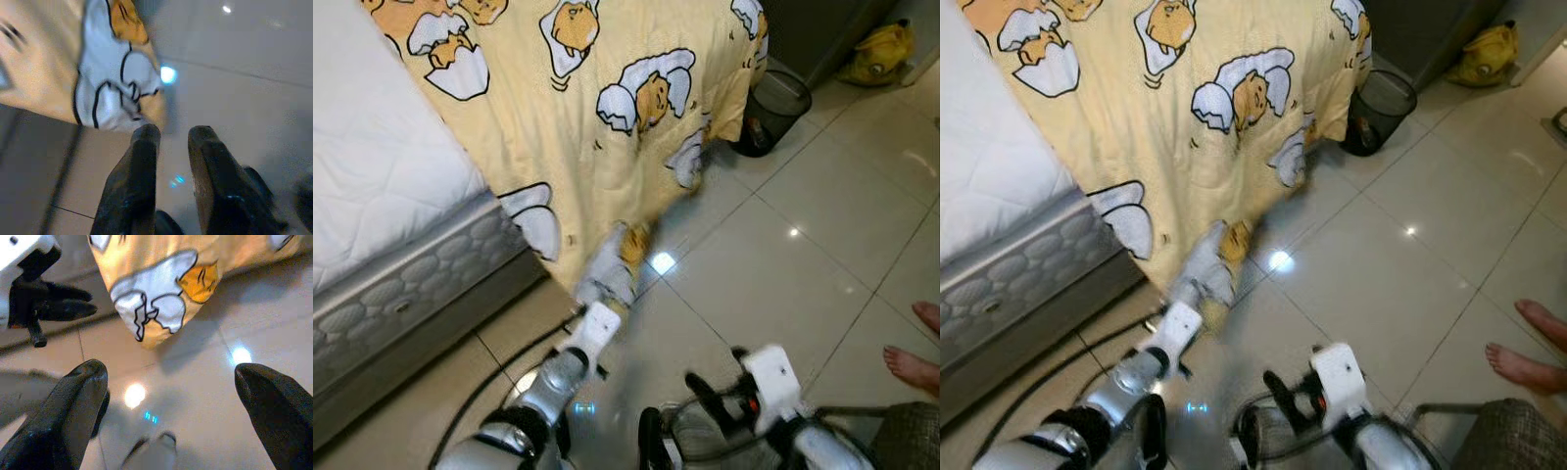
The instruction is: Clean up the room
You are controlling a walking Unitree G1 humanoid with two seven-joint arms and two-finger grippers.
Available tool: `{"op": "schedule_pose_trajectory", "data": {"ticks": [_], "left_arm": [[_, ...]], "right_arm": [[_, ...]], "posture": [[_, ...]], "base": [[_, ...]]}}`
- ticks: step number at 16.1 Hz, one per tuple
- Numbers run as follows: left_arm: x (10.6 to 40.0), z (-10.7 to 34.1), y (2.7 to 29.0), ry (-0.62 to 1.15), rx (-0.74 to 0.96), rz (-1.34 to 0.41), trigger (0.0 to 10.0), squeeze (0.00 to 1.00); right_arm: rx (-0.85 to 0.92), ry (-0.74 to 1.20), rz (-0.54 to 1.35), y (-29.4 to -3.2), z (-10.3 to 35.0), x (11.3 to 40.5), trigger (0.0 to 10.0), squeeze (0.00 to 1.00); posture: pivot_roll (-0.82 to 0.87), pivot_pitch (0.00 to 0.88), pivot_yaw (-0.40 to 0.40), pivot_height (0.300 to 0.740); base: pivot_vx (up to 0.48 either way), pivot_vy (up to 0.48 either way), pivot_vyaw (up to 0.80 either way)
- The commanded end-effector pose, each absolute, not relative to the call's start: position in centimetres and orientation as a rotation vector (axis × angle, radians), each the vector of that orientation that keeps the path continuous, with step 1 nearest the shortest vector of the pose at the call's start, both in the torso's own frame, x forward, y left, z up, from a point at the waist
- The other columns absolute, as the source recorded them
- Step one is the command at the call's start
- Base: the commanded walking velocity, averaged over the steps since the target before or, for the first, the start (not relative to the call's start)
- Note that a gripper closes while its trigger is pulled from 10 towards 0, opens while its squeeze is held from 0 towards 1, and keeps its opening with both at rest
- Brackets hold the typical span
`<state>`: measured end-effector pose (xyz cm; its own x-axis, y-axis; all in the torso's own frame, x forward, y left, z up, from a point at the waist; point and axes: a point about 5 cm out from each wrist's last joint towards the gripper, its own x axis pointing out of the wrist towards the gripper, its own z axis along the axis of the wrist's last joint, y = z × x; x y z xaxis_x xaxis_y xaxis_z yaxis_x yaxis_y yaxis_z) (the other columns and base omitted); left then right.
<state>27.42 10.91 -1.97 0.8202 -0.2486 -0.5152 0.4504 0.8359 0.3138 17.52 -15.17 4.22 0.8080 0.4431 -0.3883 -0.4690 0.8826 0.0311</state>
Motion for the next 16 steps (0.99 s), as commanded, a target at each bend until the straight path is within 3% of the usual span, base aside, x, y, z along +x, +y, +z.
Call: {"op": "schedule_pose_trajectory", "data": {"ticks": [1,4,6,9,10,11,14,15,16], "left_arm": [[27.8,-1.5,11.6,0.436,0.420,-0.326,10.0,1.00],[31.8,6.1,15.6,0.030,0.163,-0.058,10.0,1.00],[32.5,8.7,16.9,-0.058,0.102,0.020,10.0,1.00],[32.1,10.3,16.5,-0.135,0.052,0.012,10.0,1.00],[31.5,10.0,16.1,-0.130,0.115,-0.017,10.0,0.62],[31.0,9.6,16.0,-0.115,0.123,-0.011,10.0,0.00],[29.9,8.3,15.8,-0.031,0.093,0.036,10.0,0.00],[29.6,7.8,15.9,-0.001,0.103,0.046,10.0,1.00],[29.4,7.5,15.9,0.025,0.119,0.036,10.0,1.00]], "right_arm": [[-0.069,0.395,0.465,-15.5,4.0,17.7,10.0,0.00],[-0.082,0.213,0.264,-16.7,6.6,23.4,10.0,0.00],[-0.079,0.165,0.154,-17.6,7.4,26.0,10.0,0.00],[-0.006,0.111,0.149,-17.2,8.2,28.1,10.0,0.00],[0.018,0.086,0.176,-16.6,8.4,28.6,10.0,0.00],[0.017,0.082,0.179,-16.2,8.4,28.9,10.0,0.00],[-0.057,0.085,0.155,-15.9,7.8,29.0,10.0,0.00],[-0.090,0.077,0.155,-15.8,7.8,28.9,10.0,0.31],[-0.066,0.077,0.138,-15.9,7.6,28.8,10.0,1.00]], "posture": [[-0.13,0.149,-0.094,0.727],[-0.05,0.005,-0.060,0.727],[-0.01,0.000,-0.032,0.727],[0.02,0.000,-0.014,0.727],[0.03,0.000,-0.013,0.727],[0.03,0.000,-0.012,0.727],[0.02,0.000,-0.012,0.727],[0.01,0.000,-0.006,0.727],[0.01,0.000,-0.002,0.727]], "base": [[0.000,0.000,0.00],[0.000,0.000,0.00],[0.000,0.000,0.00],[0.000,0.000,0.00],[0.000,-0.480,0.63],[0.000,-0.480,0.58],[0.000,-0.480,0.58],[0.000,-0.480,0.71],[0.000,-0.480,0.68]]}}
